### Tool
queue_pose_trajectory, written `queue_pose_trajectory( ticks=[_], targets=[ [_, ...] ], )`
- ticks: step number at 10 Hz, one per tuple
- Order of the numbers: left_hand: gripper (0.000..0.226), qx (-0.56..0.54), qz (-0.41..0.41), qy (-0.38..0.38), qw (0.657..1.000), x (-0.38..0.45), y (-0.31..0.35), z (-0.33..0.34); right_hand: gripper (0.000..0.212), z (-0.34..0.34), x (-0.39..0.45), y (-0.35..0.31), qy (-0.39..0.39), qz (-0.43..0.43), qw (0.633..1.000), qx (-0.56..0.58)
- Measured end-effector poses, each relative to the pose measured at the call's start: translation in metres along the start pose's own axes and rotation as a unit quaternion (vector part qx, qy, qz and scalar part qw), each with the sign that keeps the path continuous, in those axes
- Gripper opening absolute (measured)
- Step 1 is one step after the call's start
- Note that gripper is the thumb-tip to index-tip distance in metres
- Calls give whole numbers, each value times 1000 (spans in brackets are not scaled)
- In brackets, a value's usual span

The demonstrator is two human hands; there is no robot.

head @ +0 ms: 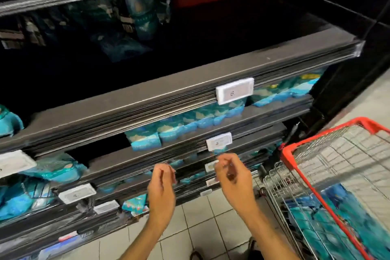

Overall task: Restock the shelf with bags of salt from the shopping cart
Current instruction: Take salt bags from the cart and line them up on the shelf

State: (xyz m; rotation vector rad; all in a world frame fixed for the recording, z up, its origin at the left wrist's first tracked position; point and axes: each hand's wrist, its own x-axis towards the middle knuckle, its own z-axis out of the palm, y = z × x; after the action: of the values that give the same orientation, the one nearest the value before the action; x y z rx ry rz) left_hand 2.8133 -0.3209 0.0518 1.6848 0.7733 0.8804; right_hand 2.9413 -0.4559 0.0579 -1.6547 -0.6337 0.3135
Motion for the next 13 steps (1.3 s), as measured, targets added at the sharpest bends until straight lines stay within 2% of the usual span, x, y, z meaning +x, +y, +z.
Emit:
queue_pose_trajectory(
  ticks=[1,2,3,4,5,6,7,8,9,10,11,12,13],
  targets=[
    [32,-10,20,-123,992,-15,17,62,17,-52,-23,3,79,32,996,-23],
    [32,-23,13,-245,969,-31,40,138,2,-120,-40,4,196,65,978,-7],
    [30,-15,32,-344,938,-50,61,214,8,-195,-52,14,301,89,949,-32],
    [27,-8,3,-458,889,-78,80,295,16,-274,-64,41,404,124,905,-47],
    [15,73,-17,-558,827,-115,74,392,11,-352,-80,75,474,178,861,-55],
    [33,160,-77,-637,750,-150,50,477,17,-419,-99,126,493,276,821,-81],
    [31,262,-92,-652,705,-177,13,543,8,-467,-128,190,447,401,795,-94],
    [30,375,-80,-647,659,-185,-29,577,26,-482,-151,246,374,503,777,-60],
    [32,430,-100,-625,645,-194,-82,596,27,-473,-161,296,335,554,762,-3],
    [32,421,-132,-625,644,-204,-146,604,14,-452,-158,345,309,585,750,-6],
    [23,434,-168,-607,645,-211,-187,611,39,-433,-150,384,245,623,742,-25],
    [41,448,-147,-585,660,-221,-215,619,68,-422,-139,410,239,657,715,-3],
    [75,513,-90,-572,634,-228,-217,625,94,-414,-129,425,260,670,695,-12]
  ],
)
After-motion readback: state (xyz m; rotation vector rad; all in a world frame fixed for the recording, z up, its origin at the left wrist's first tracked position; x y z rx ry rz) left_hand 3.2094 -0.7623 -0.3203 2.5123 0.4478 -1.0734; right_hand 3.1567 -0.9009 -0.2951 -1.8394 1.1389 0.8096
